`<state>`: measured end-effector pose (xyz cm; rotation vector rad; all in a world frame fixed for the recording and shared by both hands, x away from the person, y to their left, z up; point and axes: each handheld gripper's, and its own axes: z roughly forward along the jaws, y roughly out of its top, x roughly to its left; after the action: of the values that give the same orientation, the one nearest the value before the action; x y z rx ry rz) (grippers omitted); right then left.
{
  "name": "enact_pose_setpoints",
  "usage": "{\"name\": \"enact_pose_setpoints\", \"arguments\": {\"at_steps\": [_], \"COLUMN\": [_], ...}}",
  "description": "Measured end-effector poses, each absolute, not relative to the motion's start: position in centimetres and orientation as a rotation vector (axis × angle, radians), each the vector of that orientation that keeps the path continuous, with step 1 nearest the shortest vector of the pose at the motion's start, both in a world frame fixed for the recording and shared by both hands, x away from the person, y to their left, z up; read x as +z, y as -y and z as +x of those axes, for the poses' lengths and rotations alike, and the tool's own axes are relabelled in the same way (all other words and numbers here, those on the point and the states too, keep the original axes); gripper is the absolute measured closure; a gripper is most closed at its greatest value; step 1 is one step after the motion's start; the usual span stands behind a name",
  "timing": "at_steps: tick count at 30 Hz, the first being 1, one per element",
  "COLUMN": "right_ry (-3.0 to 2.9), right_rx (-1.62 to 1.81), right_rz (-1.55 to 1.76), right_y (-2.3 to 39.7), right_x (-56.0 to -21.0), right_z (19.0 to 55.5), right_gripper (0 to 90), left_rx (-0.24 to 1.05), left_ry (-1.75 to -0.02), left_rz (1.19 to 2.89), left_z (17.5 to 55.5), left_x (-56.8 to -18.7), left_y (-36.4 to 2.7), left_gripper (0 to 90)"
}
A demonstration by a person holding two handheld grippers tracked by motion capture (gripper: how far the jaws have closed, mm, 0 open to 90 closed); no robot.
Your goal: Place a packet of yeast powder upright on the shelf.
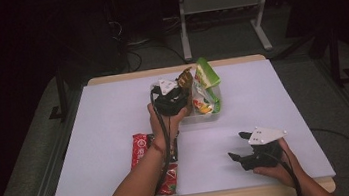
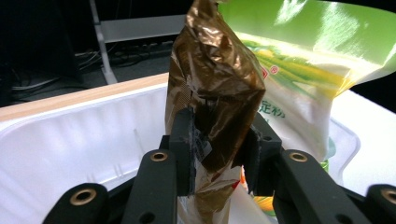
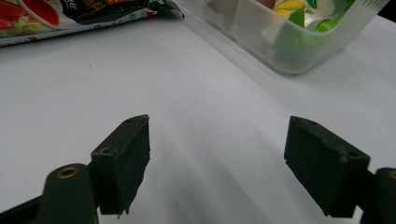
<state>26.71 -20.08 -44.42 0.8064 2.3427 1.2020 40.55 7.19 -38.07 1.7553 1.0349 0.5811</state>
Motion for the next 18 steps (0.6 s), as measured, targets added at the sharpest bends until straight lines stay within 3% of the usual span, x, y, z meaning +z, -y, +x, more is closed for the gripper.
{"name": "enact_pose_setpoints", "arguments": {"at_steps": [18], "right_ry": [-2.333], "right_rx": [1.203], "right_rz": [0.808], "right_y": [20.25], "right_x": [-44.33], "right_z": [26.69], "right_gripper": [21.9], "left_rx": [0.564], "left_ry": [-0.975], "left_rz": [1.77], "left_z": [40.03], "left_x": [-37.11], "left_y": [-7.21], "left_gripper": [60.8]}}
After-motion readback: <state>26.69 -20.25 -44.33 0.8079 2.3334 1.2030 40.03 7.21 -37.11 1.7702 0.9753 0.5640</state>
